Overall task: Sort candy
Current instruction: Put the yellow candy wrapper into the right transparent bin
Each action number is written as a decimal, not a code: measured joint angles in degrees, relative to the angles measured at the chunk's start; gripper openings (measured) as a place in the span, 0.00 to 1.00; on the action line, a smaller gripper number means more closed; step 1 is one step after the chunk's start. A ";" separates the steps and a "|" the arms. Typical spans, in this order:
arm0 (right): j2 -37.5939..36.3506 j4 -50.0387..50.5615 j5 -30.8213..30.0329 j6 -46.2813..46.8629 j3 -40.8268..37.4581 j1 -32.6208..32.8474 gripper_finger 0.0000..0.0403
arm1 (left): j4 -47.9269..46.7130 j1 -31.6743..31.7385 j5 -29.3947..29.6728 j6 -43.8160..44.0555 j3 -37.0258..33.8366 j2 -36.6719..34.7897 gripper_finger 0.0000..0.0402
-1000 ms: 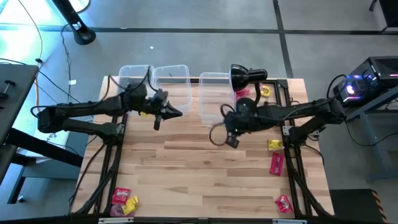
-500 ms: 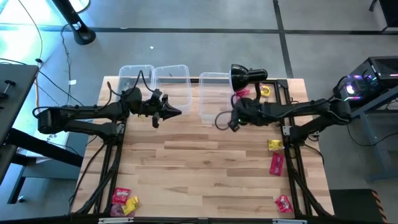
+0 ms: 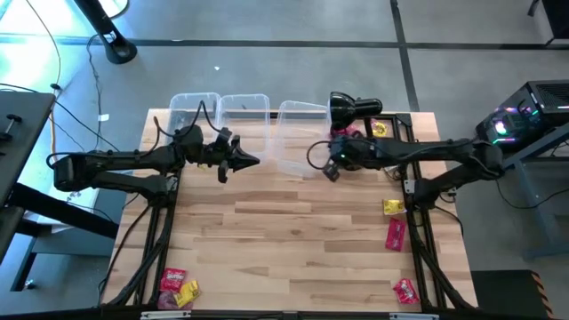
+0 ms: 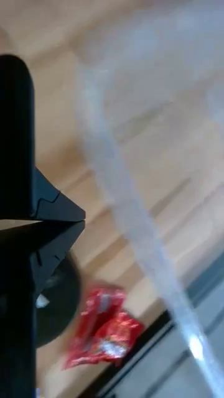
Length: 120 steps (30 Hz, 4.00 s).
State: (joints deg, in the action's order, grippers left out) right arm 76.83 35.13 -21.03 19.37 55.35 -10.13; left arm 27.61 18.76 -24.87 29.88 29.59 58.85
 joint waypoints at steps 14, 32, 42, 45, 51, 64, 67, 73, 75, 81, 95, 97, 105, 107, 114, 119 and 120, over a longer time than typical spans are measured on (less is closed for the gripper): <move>-12.19 29.99 -2.08 42.67 -5.49 14.89 0.00 | -0.89 3.04 -0.12 -0.10 0.00 0.00 0.00; -30.86 21.86 -4.87 70.11 -21.52 -17.46 0.00 | -0.79 12.16 -16.18 -1.46 0.00 -0.02 0.00; -22.58 -9.80 -3.08 61.96 -27.14 -43.44 0.00 | -0.77 15.42 -10.46 2.07 0.00 -0.02 0.00; -20.27 -14.29 0.02 55.91 -26.45 -49.94 0.00 | -0.77 15.39 -9.91 2.87 0.00 -0.02 0.00; -12.70 -24.10 7.80 48.26 -26.38 -56.37 0.01 | -0.76 15.35 -6.87 3.01 0.00 -0.02 0.00; -9.74 -21.12 12.85 48.24 -23.75 -58.17 0.19 | -0.33 15.35 -6.48 4.46 -0.01 -0.03 0.00; -9.85 -18.99 14.12 46.91 -22.51 -56.66 0.22 | -0.34 15.35 -6.53 4.44 0.00 -0.02 0.00; -9.78 -23.51 13.34 46.95 -20.94 -51.78 0.24 | -0.46 15.35 -6.55 4.44 -0.01 -0.02 0.00; -9.72 -27.14 11.34 46.69 -20.58 -50.31 0.24 | -0.47 15.35 -6.60 4.44 -0.01 -0.02 0.00; -7.08 -34.37 10.18 45.07 -17.07 -49.34 0.24 | -0.50 15.35 -11.28 4.44 0.00 -0.02 0.00; 17.10 4.45 13.82 38.11 9.61 -54.49 0.24 | -0.80 15.35 -25.04 6.70 0.00 -0.02 0.00; 19.89 5.01 17.27 36.26 9.86 -54.55 0.24 | -0.80 15.37 -25.02 6.52 -0.02 -0.02 0.00; 26.13 6.79 18.57 31.96 9.86 -56.98 0.24 | -0.80 15.41 -23.08 10.36 -0.03 -0.02 0.00; 26.15 6.35 17.35 31.04 10.31 -57.00 0.24 | -0.78 15.40 -22.57 10.46 -0.02 -0.03 0.00; 26.13 7.87 15.00 28.54 10.47 -57.64 0.24 | -0.78 16.33 -21.50 11.94 -0.03 -0.04 0.00; 28.66 9.89 15.02 28.76 12.33 -57.76 0.24 | -0.73 17.46 -22.08 14.69 -0.03 -0.04 0.00; 29.68 10.11 15.06 28.58 12.83 -57.77 0.23 | -0.71 17.67 -22.18 15.09 -0.03 -0.04 0.00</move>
State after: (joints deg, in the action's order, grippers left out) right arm 106.51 45.24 -5.97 47.95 68.18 -67.90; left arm 26.90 36.42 -47.05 44.97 29.56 58.81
